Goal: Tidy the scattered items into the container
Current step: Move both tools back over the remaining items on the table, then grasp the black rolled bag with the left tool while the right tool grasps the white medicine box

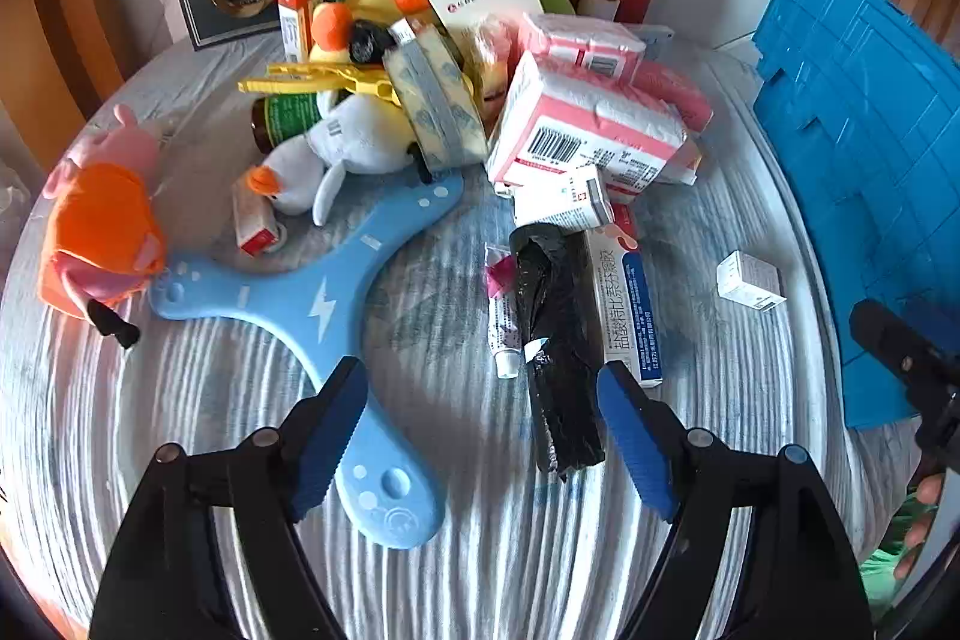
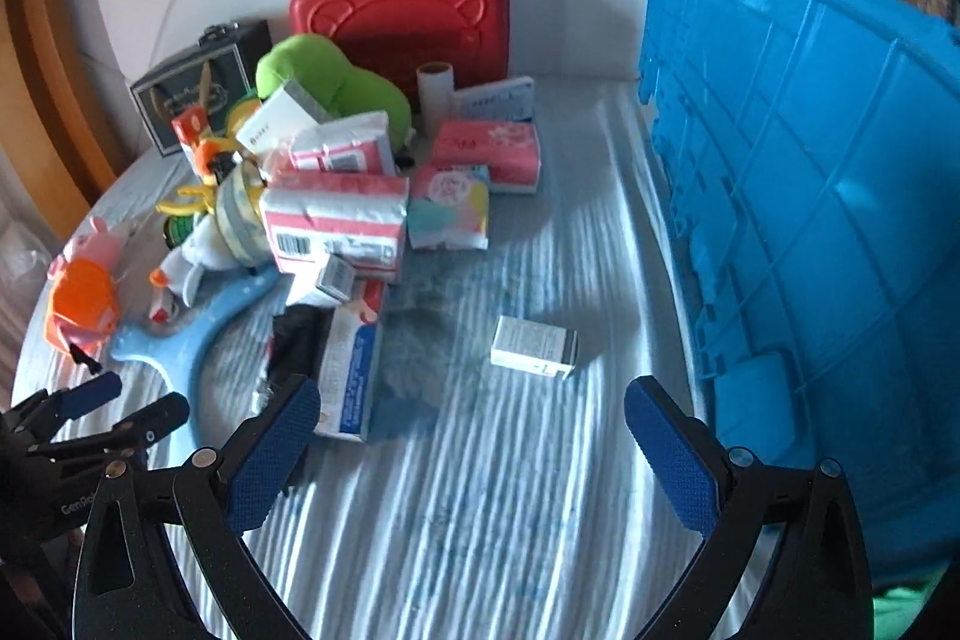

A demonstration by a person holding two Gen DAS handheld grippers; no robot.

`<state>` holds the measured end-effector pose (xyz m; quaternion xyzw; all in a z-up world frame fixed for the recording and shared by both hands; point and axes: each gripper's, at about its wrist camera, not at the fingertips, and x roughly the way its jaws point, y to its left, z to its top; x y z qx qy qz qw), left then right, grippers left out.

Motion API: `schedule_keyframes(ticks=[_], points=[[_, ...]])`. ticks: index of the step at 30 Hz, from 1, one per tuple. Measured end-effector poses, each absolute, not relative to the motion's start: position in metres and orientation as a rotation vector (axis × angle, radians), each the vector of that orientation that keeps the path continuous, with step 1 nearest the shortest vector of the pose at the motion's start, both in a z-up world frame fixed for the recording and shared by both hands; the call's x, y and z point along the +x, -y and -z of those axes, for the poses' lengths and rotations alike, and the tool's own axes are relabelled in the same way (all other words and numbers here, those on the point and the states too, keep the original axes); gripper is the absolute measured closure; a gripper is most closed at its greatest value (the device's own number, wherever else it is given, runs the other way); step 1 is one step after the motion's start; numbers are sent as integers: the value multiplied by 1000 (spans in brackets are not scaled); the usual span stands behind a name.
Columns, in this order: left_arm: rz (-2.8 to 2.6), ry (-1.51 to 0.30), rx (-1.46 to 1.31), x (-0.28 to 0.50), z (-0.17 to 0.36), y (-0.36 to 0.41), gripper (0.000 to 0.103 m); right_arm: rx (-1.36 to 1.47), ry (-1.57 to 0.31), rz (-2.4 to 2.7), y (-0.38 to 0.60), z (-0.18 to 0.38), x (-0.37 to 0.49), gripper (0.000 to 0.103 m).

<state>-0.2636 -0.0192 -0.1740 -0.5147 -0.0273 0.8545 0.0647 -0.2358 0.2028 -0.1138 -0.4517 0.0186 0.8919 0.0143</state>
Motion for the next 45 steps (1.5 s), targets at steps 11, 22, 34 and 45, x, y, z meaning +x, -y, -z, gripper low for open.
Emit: schedule_keyframes(ticks=[11,22,34,45], points=[[-2423,70,-1714,-304,236,-30,65,-1609,-40,-2686,-236,191,-286,0],[-2493,-45,-1738,-329,250,-52,65,-1704,-108,-2618,-256,224,-323,3],[-2489,-77,-1759,-319,247,-51,69,-1730,-118,-2590,-255,240,-329,38],[-2567,-81,-1601,-287,192,-44,69,-1619,-93,-2682,-242,194,-301,39]])
